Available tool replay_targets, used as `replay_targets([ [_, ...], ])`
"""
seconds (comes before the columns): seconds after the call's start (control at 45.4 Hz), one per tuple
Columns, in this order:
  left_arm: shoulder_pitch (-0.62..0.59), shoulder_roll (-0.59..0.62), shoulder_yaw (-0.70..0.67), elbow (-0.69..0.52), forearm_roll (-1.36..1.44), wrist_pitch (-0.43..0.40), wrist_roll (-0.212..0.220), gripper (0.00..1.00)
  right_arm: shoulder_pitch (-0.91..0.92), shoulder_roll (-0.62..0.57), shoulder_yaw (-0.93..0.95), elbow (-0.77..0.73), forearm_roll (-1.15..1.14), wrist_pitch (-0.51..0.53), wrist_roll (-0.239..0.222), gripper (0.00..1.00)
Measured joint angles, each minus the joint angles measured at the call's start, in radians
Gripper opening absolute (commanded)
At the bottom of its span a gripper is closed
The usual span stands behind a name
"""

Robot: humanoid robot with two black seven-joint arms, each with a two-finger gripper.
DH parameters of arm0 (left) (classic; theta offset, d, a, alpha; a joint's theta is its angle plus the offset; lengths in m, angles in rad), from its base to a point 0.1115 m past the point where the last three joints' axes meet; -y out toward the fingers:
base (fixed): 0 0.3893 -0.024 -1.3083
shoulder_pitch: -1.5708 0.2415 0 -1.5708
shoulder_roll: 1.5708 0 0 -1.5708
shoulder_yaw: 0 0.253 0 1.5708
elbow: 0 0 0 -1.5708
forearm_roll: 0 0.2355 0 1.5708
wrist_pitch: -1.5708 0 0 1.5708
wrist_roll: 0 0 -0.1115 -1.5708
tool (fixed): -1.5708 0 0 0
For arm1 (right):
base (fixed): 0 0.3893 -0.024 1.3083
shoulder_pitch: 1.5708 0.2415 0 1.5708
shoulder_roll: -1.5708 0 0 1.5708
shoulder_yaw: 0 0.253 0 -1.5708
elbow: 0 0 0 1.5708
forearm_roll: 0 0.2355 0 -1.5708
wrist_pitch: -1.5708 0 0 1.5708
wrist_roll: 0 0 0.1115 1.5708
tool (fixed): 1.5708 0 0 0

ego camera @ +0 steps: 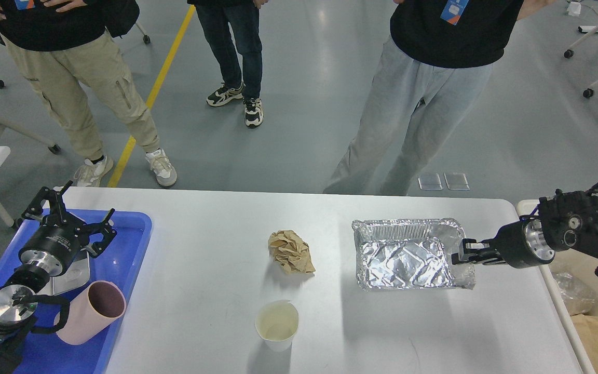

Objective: Tidy desktop

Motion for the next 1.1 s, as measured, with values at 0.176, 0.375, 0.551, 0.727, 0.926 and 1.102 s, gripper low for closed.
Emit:
replay_targets([
  [0.176,0.014,0.003,0.0,0.0,0.0,-0.001,-0.001,0.97,0.024,-0.007,0.017,0.028,0.078,0.038,0.003,0.0],
  [0.375,0.017,0.003,-0.001,0.0,0.001,-0.001,-0.003,0.97,0.03,-0.023,0.067,0.054,0.149,0.082,0.01,0.0],
  [0.551,0.017,0.003,-0.001,0.0,0.001,-0.001,-0.005,0.97,0.038,-0.031,0.11,0.06,0.207,0.117,0.011,0.0],
  [0.727,0.017,0.003,0.0,0.0,0.001,-0.001,-0.015,0.97,0.075,-0.098,0.117,0.116,0.214,0.13,0.008,0.0],
  [0.926,0.018,0.001,0.001,0.004,0.002,0.0,-0.034,0.97,0.081,-0.124,0.106,0.134,0.211,0.13,0.006,0.0],
  [1.102,0.02,0.0,0.004,0.005,0.009,-0.011,-0.038,0.97,0.081,-0.132,0.103,0.136,0.209,0.127,0.004,0.0],
])
